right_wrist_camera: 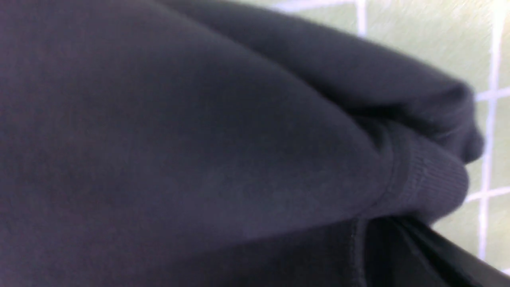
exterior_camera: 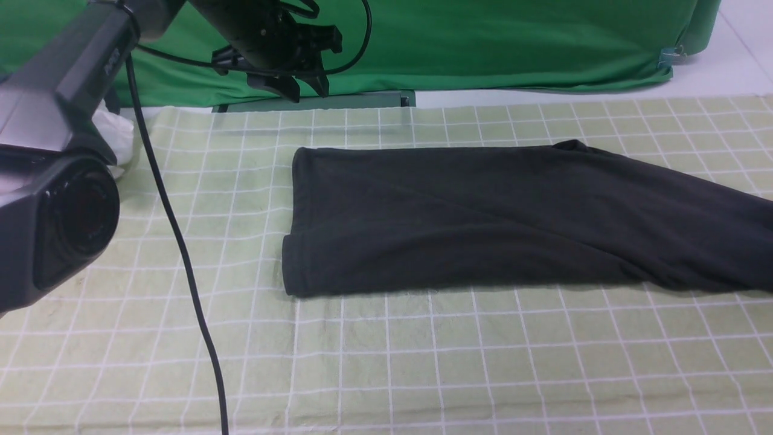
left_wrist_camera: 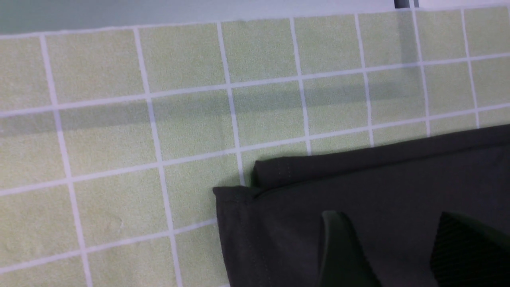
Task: Fold a long-sleeved shirt over a green coffee tablecloth.
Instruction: 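Pull the folded dark garment lengthwise by its ends to straighten it flat on the table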
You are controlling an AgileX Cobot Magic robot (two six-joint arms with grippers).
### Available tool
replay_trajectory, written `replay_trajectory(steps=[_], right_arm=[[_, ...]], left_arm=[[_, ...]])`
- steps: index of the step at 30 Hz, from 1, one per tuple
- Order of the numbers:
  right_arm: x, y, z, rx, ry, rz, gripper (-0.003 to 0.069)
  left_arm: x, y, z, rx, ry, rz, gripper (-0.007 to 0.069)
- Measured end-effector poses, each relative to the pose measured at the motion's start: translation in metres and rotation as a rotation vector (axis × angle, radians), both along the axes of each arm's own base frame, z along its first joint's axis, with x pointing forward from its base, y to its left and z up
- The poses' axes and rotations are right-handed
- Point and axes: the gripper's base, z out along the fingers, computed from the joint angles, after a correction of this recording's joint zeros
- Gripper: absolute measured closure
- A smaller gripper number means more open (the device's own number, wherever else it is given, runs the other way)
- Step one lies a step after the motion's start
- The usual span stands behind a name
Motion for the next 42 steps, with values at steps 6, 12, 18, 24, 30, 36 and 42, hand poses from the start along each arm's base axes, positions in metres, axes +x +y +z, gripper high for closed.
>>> replay_trajectory(steps=[6, 12, 18, 24, 30, 36, 42], right_arm=[[0.017, -0.006, 0.028, -0.033, -0.092, 0.000, 0.0666], [0.026, -0.011, 0.055, -0.062, -0.130, -0.004, 0.0659], [0.015, -0.018, 0.054, -0.018, -0.032, -0.057, 0.0459], [0.006, -0.019, 0.048, 0.026, 0.062, -0.109, 0.0162], [0.006, -0.018, 0.048, 0.039, 0.058, -0.132, 0.0091], [0.007, -0.015, 0.048, 0.080, 0.044, -0.143, 0.0088], [0.008, -0.013, 0.048, 0.088, 0.042, -0.141, 0.0088]], left_arm=[[-0.001, 0.000, 0.000, 0.000, 0.009, -0.003, 0.0298], [-0.010, 0.005, 0.028, -0.030, -0.034, 0.000, 0.0298], [-0.051, 0.007, 0.047, -0.033, 0.020, -0.054, 0.0298], [-0.111, 0.009, 0.005, -0.006, 0.262, -0.118, 0.0291], [-0.136, 0.004, -0.034, 0.061, 0.383, -0.138, 0.0231], [-0.143, 0.002, -0.059, 0.032, 0.423, -0.090, 0.0141], [-0.141, -0.010, -0.077, 0.015, 0.445, -0.096, 0.0109]])
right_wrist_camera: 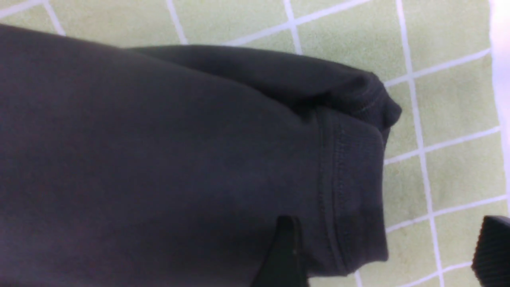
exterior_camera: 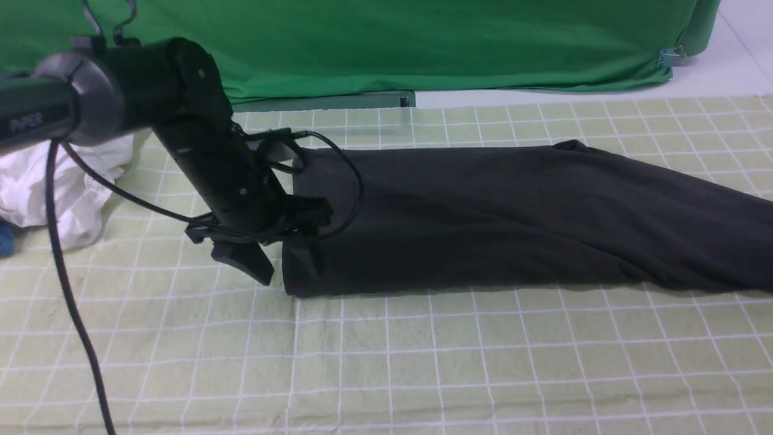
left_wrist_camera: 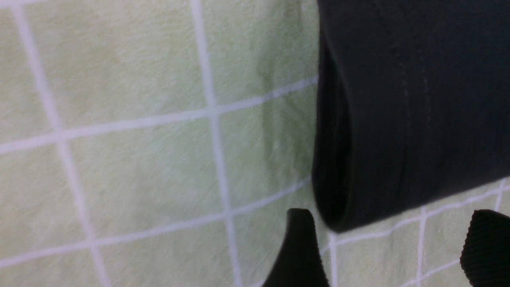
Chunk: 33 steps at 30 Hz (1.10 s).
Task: Fold a long-sleeved shirt over a green coffee tablecloth.
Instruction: 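Pull the folded dark garment lengthwise by its ends to straighten it flat on the table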
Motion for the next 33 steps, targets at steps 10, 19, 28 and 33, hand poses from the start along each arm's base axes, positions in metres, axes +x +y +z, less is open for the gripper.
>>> replay_trajectory(steps=[10, 19, 28, 33], right_arm=[[0.003, 0.001, -0.001, -0.010, -0.010, 0.011, 0.0088], [0.009, -0.001, -0.042, 0.024, 0.088, 0.050, 0.0081], [0.015, -0.003, -0.063, 0.025, 0.091, 0.074, 0.0090], [0.017, 0.002, -0.063, 0.080, 0.064, 0.129, 0.0332]], left_arm=[[0.002, -0.022, -0.024, 0.015, 0.007, -0.038, 0.0149], [0.003, -0.022, -0.025, 0.021, -0.007, -0.049, 0.0529], [0.004, -0.022, -0.025, 0.026, -0.026, -0.070, 0.0552], [0.005, -0.021, -0.025, 0.036, -0.040, -0.072, 0.0552]])
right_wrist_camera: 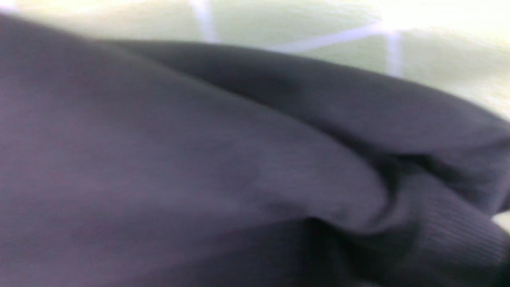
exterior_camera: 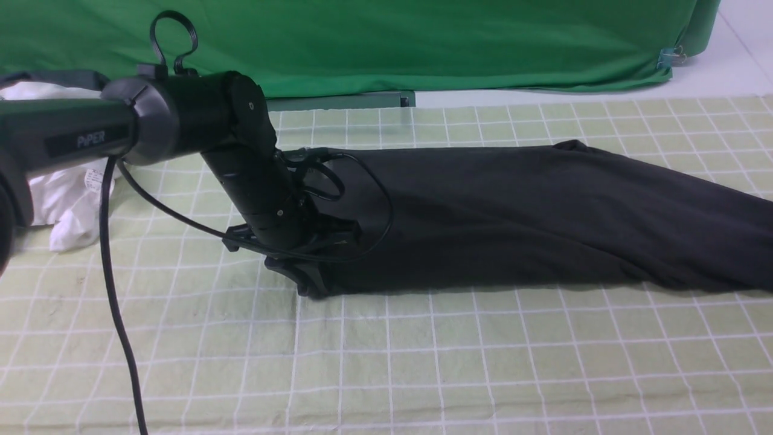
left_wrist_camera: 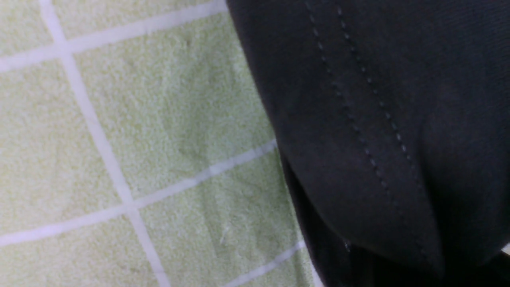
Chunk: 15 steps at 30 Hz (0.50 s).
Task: Fold a long-sleeved shirt over a green coffee tablecloth.
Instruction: 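Pull the folded dark garment lengthwise by its ends to straighten it flat on the table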
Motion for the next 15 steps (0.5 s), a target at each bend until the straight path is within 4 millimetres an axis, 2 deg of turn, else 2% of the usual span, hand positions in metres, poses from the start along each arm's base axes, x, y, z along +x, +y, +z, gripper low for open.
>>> replay_trajectory(steps=[2, 4, 11, 15], right_arm=[[0.001, 0.003, 0.000, 0.031, -0.016, 0.022, 0.0511], [0.002, 0.004, 0.000, 0.042, -0.024, 0.030, 0.0601], [0.000, 0.006, 0.008, 0.060, -0.021, 0.016, 0.0629], [-0.006, 0.009, 0.018, 0.073, 0.010, -0.002, 0.0629]], left_arm=[[0.001, 0.002, 0.000, 0.002, -0.001, 0.003, 0.0552], [0.001, 0.005, 0.000, 0.003, 0.002, 0.010, 0.0552], [-0.002, 0.013, 0.005, 0.020, 0.037, -0.001, 0.0552], [-0.007, 0.015, 0.022, 0.023, 0.004, -0.010, 0.0552]])
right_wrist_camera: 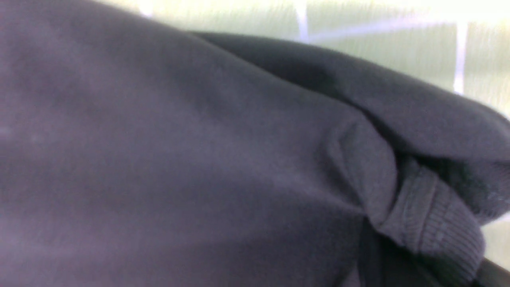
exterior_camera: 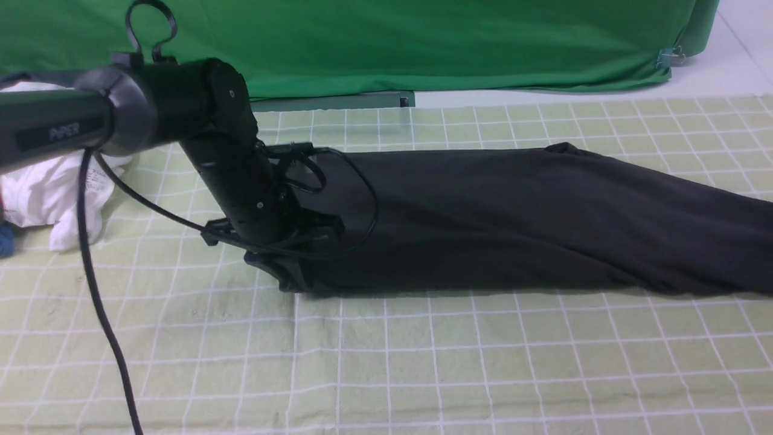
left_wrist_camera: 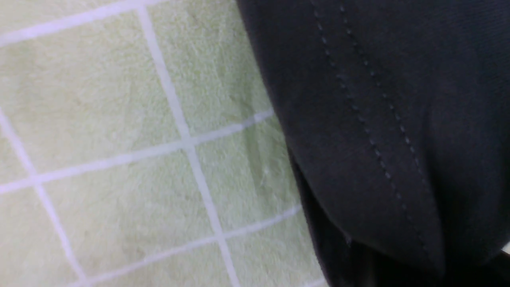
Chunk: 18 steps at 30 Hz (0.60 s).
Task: Fold a long-sleeved shirt over a green coffee tablecloth.
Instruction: 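Pull the folded dark garment lengthwise by its ends to straighten it flat on the table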
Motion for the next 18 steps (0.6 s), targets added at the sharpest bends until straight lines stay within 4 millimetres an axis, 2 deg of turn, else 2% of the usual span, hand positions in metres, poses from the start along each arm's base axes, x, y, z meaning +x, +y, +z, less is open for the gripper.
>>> replay_trajectory(steps=[3, 5, 9, 11, 18], right_arm=[[-0.005, 0.003, 0.009, 0.007, 0.012, -0.008, 0.0629], [-0.009, 0.005, 0.011, 0.009, 0.015, -0.007, 0.0629], [-0.035, 0.015, 0.018, 0.018, 0.037, -0.005, 0.0629], [-0.042, 0.018, 0.018, 0.019, 0.038, -0.006, 0.0629], [-0.085, 0.033, 0.017, 0.021, 0.062, -0.009, 0.0629]], left_arm=[[-0.009, 0.002, 0.006, 0.003, -0.004, -0.002, 0.0552], [-0.016, 0.004, 0.004, 0.007, 0.015, -0.002, 0.0552], [-0.044, 0.011, -0.014, 0.037, 0.102, -0.005, 0.0552], [-0.051, 0.013, -0.015, 0.045, 0.113, -0.007, 0.0552], [-0.081, 0.022, 0.003, 0.058, 0.087, -0.018, 0.0552]])
